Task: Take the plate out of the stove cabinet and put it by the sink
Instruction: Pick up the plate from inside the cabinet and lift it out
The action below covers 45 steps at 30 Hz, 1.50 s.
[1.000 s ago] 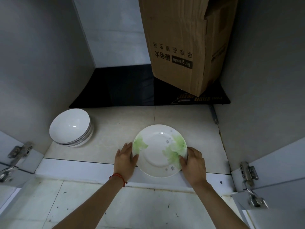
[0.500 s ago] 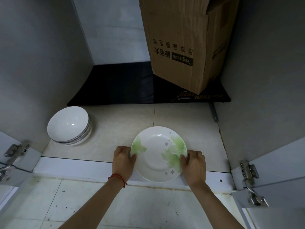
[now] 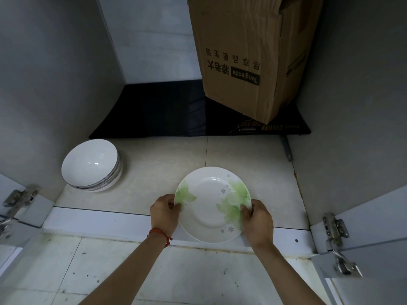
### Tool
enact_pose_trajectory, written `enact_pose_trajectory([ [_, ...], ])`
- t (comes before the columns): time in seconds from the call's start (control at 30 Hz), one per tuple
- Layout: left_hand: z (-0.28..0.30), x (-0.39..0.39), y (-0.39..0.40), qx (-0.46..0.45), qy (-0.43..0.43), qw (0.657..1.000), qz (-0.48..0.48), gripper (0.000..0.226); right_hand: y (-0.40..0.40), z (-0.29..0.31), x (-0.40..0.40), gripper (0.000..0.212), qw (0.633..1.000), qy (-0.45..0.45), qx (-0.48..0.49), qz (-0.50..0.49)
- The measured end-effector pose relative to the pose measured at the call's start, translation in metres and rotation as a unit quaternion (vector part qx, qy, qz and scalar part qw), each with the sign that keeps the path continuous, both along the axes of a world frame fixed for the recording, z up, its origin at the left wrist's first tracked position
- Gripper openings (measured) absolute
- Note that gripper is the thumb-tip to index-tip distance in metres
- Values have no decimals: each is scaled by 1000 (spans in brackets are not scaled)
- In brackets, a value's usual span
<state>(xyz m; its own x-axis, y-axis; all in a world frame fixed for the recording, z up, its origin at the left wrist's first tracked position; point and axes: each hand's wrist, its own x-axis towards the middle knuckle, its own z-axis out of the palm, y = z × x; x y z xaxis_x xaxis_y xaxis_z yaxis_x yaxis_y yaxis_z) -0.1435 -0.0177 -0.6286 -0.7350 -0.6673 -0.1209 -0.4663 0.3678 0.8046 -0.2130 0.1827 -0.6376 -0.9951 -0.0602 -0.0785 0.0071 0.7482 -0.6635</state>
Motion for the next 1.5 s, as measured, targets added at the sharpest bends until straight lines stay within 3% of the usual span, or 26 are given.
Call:
enact_pose_trajectory([
  [0.33,18,9,5,26,33,999,9,17,6,19,1,18,999,25,-47,3],
  [1.13,171,28,1,41,92,995,6,14,15,163,20,13,985,86,-144,-28],
  [1.3,199,26,2,57,88,994,8,12,19,193,25,2,982,88,-165,-29],
  [1.5,212,20,2,64,92,994,7,13,24,215,24,11,984,77,-156,-42],
])
